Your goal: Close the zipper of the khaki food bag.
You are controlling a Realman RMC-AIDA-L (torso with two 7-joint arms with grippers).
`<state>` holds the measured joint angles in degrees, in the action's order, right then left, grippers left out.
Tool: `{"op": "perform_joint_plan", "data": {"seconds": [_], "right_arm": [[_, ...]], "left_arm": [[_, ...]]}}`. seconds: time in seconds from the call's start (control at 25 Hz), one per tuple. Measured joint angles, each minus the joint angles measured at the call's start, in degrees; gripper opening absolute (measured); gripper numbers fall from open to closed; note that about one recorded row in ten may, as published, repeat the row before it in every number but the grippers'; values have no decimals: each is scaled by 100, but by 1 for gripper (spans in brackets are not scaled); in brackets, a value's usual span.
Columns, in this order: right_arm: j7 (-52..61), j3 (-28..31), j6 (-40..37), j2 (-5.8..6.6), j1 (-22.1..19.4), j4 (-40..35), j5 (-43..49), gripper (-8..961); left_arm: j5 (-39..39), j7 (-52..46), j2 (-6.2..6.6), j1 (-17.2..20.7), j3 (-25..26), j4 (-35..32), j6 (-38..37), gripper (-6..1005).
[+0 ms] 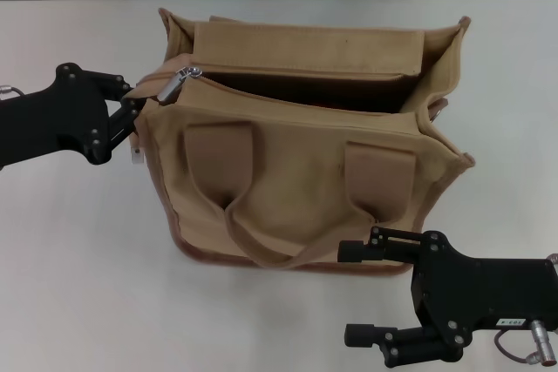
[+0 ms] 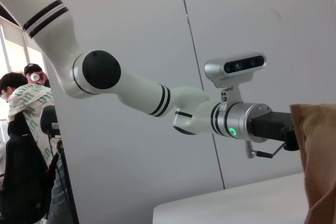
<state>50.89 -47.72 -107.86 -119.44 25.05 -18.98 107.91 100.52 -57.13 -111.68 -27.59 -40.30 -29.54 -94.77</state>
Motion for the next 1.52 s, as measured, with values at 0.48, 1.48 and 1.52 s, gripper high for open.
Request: {"op": "perform_joint_plan", "data": {"seconds": [0.48,1.48,1.52], "right_arm": [[37,0,-147,0,-3,0,-78,813],[1710,703,-1394,49,255,-300,-418,813],[2037,788,-1464,52,314,-368,-470,813]], "left_arm": [[-15,-497,-14,-322,497,-21,-692,25],[-51,-1845,-377,-428,582,-775,-472,36],[-54,-1852,-388,-423,582,-774,-464,36]]}}
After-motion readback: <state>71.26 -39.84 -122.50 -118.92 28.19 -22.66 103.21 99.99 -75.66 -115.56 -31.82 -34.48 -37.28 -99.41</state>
